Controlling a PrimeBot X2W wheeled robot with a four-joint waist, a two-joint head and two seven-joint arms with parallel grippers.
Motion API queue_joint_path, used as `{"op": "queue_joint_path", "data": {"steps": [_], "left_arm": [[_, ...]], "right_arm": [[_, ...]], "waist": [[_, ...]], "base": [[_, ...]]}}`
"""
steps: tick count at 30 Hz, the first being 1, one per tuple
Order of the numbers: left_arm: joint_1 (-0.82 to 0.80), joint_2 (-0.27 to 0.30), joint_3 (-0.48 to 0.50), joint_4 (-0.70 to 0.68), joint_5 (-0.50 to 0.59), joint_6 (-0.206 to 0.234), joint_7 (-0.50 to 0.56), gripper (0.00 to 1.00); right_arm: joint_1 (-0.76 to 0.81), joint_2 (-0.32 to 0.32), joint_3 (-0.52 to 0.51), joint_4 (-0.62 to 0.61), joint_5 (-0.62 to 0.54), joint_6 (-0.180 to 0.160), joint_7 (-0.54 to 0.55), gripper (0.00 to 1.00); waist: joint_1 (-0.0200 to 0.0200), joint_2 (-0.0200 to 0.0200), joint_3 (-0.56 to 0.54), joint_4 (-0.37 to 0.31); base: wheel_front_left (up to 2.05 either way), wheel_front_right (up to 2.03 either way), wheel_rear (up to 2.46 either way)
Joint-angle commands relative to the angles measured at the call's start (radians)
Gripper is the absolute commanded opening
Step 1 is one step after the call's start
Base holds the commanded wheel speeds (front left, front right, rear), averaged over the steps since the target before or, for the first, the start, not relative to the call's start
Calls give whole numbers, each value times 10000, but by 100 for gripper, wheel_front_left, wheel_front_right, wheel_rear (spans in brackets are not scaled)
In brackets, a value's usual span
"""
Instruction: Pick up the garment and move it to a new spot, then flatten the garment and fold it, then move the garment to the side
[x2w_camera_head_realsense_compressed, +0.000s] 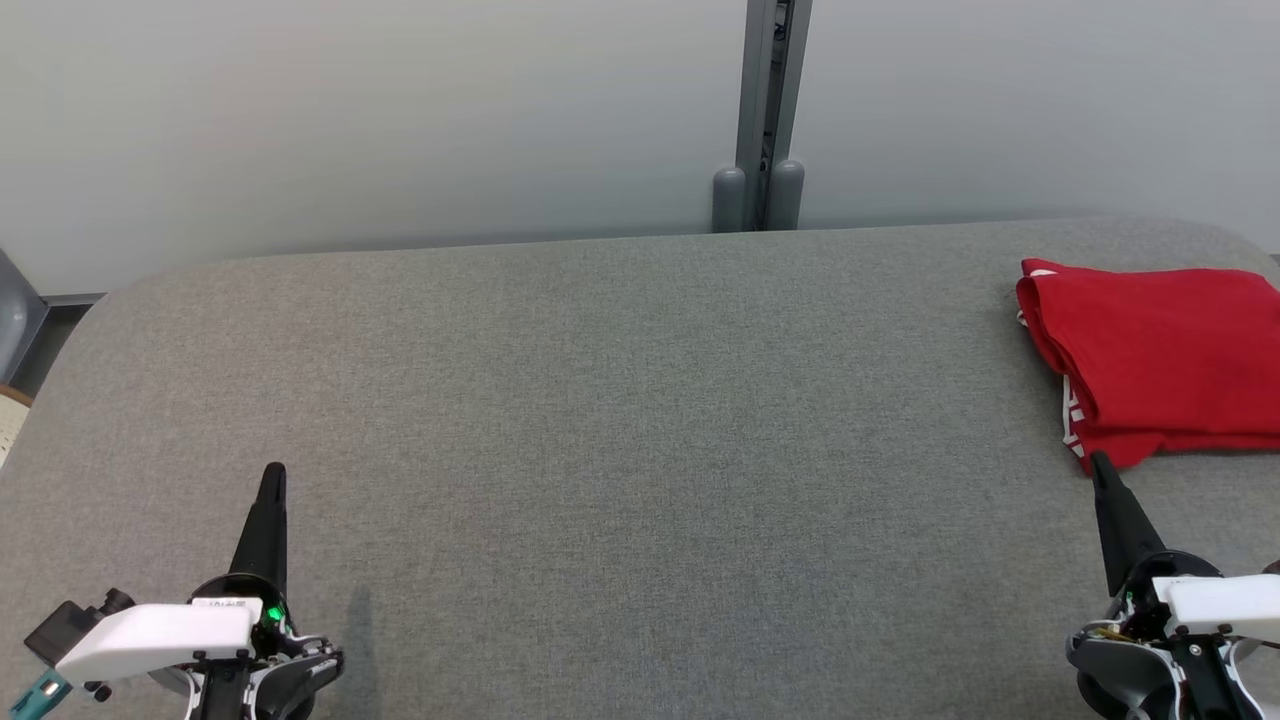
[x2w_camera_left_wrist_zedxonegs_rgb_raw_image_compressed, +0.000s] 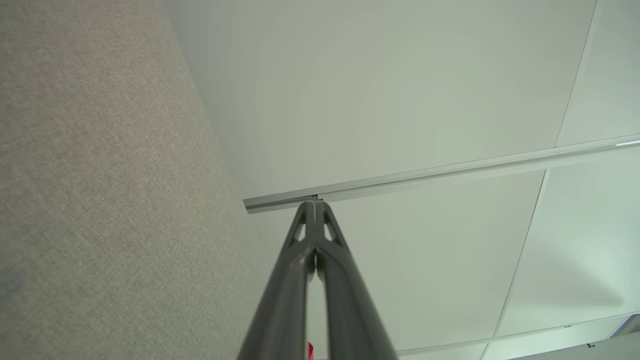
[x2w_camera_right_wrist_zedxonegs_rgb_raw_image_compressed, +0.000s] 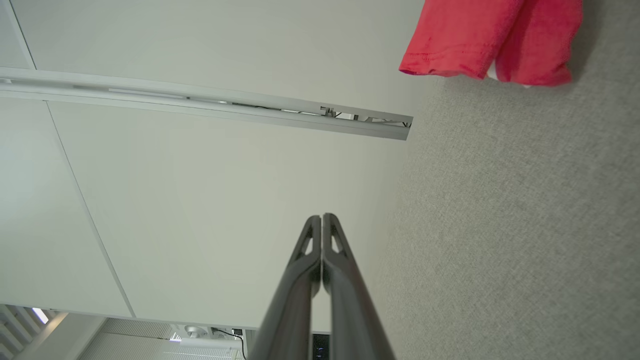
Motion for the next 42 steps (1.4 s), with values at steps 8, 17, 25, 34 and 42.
{"op": "queue_joint_path", "data": {"steps": [8, 17, 25, 34, 42], "left_arm": [[-263, 53, 152, -70, -699, -155, 192, 0], [-279, 55, 216, -73, -1052, -204, 303, 0], [-276, 54, 213, -69, -1050, -204, 302, 0], [-276, 54, 212, -70, -1051, -204, 301, 0], [-276, 54, 211, -71, -1052, -204, 300, 0]], "right_arm": [[77, -94, -150, -119, 692, 4, 230, 0], [95, -94, -207, -147, 1055, 4, 316, 0], [94, -91, -210, -145, 1051, 4, 319, 0], [93, -88, -215, -145, 1047, 4, 323, 0], [92, -85, -217, -143, 1044, 4, 324, 0]], "waist": [[0, 0, -24, -13], [0, 0, -42, -23], [0, 0, -42, -23], [0, 0, -42, -23], [0, 0, -42, -23]], "base": [[0, 0, 0], [0, 0, 0], [0, 0, 0], [0, 0, 0], [0, 0, 0]]}}
